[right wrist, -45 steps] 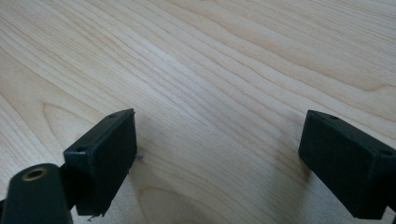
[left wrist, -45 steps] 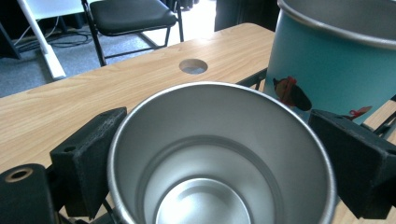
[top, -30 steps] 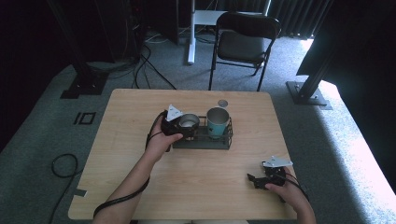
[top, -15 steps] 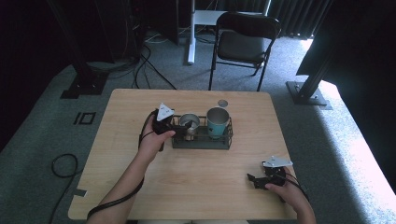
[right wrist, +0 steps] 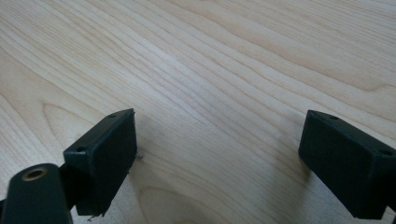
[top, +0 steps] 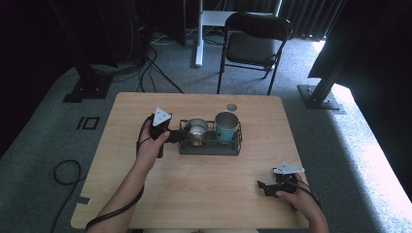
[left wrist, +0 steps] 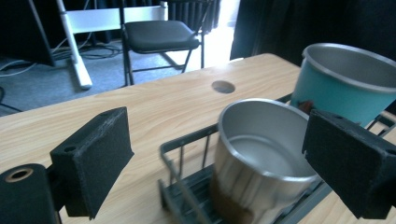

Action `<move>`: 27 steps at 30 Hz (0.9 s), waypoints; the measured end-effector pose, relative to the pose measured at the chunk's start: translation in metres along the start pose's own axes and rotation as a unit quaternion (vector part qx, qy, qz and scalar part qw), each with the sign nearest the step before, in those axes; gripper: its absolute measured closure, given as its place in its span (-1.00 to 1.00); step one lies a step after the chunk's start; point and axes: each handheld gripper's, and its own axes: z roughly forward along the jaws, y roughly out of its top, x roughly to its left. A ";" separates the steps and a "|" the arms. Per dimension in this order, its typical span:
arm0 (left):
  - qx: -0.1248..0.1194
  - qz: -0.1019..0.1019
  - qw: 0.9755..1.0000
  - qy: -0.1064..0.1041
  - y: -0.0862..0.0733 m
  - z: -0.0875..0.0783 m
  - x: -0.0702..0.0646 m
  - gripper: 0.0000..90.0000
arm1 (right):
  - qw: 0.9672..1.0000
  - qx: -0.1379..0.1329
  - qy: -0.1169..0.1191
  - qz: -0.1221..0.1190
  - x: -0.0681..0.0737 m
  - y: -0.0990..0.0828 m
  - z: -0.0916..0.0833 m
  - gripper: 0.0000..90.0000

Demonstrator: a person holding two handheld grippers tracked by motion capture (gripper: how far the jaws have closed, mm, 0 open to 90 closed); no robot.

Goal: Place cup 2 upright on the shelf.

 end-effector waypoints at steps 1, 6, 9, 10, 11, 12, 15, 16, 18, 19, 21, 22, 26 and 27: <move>0.003 -0.001 1.000 -0.001 -0.001 -0.001 0.001 -0.80 | 1.000 0.000 0.000 0.000 0.000 0.000 0.000 -0.76; 0.005 0.001 1.000 -0.006 -0.005 -0.008 0.007 -0.80 | 1.000 0.000 0.000 0.000 0.000 0.000 0.000 -0.76; 0.008 -0.001 1.000 -0.004 -0.006 -0.012 0.010 -0.80 | 1.000 0.000 0.000 0.000 0.000 0.000 0.000 -0.76; 0.008 0.001 1.000 -0.001 -0.007 -0.014 0.011 -0.80 | 1.000 0.000 0.000 0.000 0.000 0.000 0.000 -0.76; 0.008 0.002 1.000 0.000 -0.008 -0.015 0.012 -0.80 | 1.000 0.000 0.000 0.000 0.000 0.000 0.000 -0.76; 0.008 0.002 1.000 0.000 -0.008 -0.015 0.012 -0.80 | 1.000 0.000 0.000 0.000 0.000 0.000 0.000 -0.76; 0.010 0.003 1.000 0.008 -0.010 -0.021 0.016 -0.80 | 1.000 0.000 0.000 0.000 0.000 0.000 0.000 -0.76; 0.009 0.002 1.000 0.008 -0.011 -0.023 0.017 -0.80 | 1.000 0.000 0.000 0.000 0.000 0.000 0.000 -0.76; 0.009 0.000 1.000 0.009 -0.013 -0.026 0.020 -0.80 | 1.000 0.000 0.000 0.000 0.000 0.000 0.000 -0.76; 0.010 -0.001 1.000 0.011 -0.014 -0.027 0.021 -0.80 | 1.000 0.000 0.000 0.000 0.000 0.000 0.000 -0.76; 0.011 -0.002 1.000 0.014 -0.016 -0.030 0.023 -0.80 | 1.000 0.000 0.000 0.000 0.000 0.000 0.000 -0.76; 0.011 -0.003 1.000 0.015 -0.017 -0.032 0.024 -0.80 | 1.000 0.000 0.000 0.000 0.000 0.000 0.000 -0.76; 0.013 -0.006 1.000 0.019 -0.023 -0.038 0.028 -0.80 | 1.000 0.000 0.000 0.000 0.000 0.000 0.000 -0.76; 0.015 -0.006 1.000 0.020 -0.024 -0.040 0.029 -0.80 | 1.000 0.000 0.000 0.000 0.000 0.000 0.000 -0.76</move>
